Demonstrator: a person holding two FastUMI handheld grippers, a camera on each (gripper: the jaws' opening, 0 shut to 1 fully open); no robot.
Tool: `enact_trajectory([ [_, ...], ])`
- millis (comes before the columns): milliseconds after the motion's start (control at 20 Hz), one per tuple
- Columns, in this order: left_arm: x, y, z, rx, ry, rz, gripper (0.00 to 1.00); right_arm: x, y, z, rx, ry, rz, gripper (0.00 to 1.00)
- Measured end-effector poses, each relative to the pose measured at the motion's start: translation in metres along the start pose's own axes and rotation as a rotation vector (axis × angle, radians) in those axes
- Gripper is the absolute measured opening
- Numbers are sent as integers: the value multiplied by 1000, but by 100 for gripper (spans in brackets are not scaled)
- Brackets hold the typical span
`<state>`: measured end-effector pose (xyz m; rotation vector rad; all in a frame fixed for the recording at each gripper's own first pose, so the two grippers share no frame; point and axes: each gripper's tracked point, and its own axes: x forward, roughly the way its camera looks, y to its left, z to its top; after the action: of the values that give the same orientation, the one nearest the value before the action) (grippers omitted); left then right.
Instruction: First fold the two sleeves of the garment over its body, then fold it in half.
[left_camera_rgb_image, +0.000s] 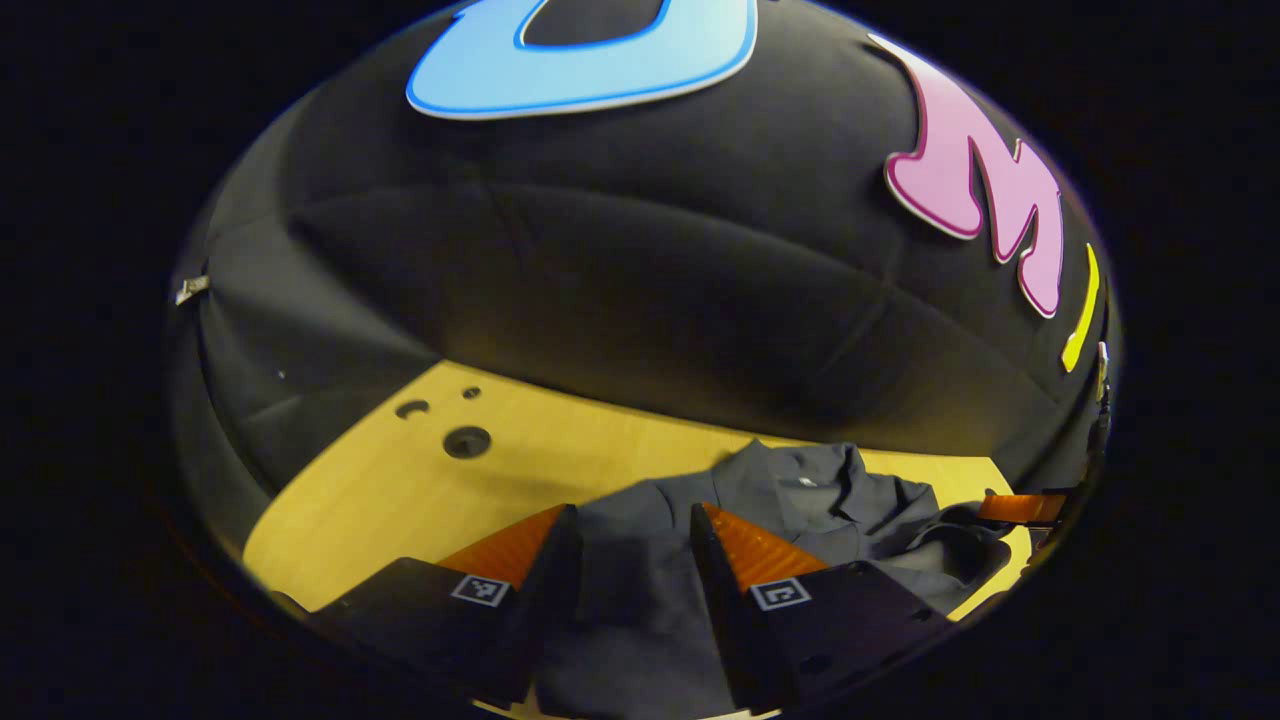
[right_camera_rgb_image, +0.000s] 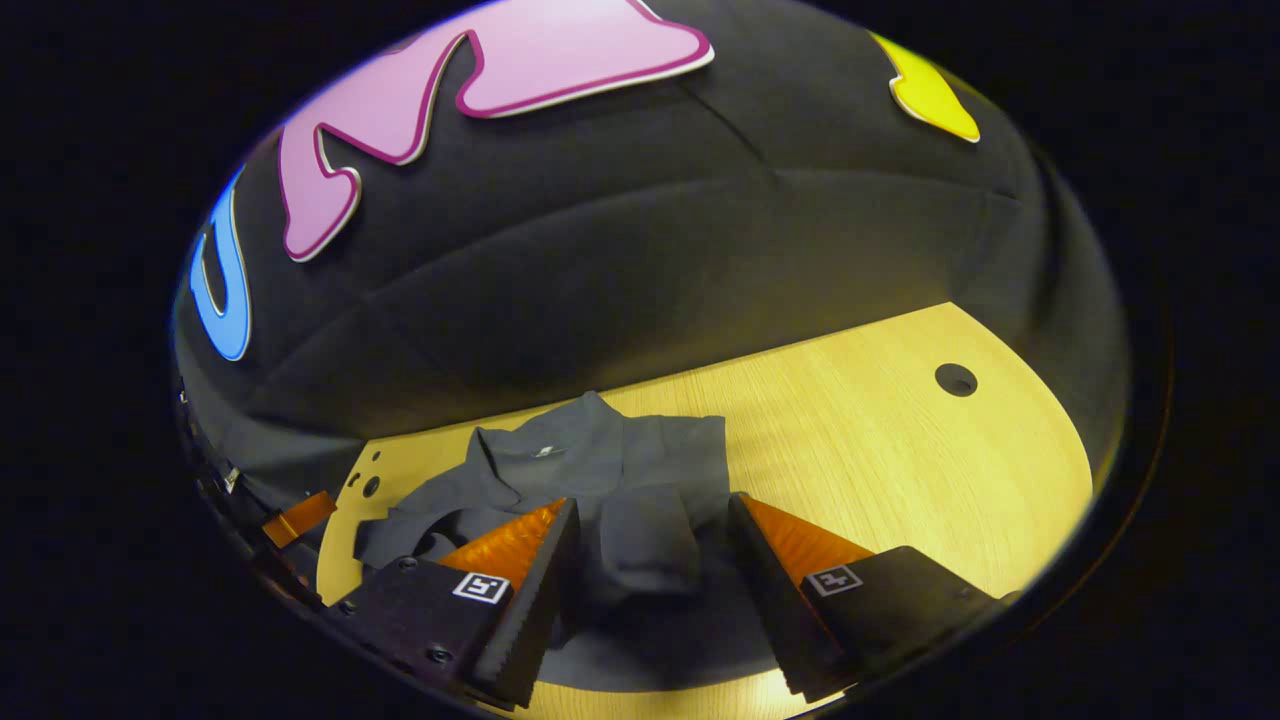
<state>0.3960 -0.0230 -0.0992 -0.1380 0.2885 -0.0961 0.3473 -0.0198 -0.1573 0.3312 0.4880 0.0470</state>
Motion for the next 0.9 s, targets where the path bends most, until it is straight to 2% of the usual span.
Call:
enact_trajectory([
  [50,-10,-1,9,4,-19,1,84,-8,-2,6,-2,-20,-10,92],
  [150,-34,4,24,27,-56,13,95,-30,-1,15,-13,-62,-21,100],
  [550,-165,16,54,104,-184,20,96,-146,13,24,-147,-221,-82,99],
  [700,-214,23,42,66,-225,21,96,-189,33,13,-133,-269,-47,99],
  [900,-268,36,19,11,-243,2,96,-237,43,-19,-179,-260,-40,98],
])
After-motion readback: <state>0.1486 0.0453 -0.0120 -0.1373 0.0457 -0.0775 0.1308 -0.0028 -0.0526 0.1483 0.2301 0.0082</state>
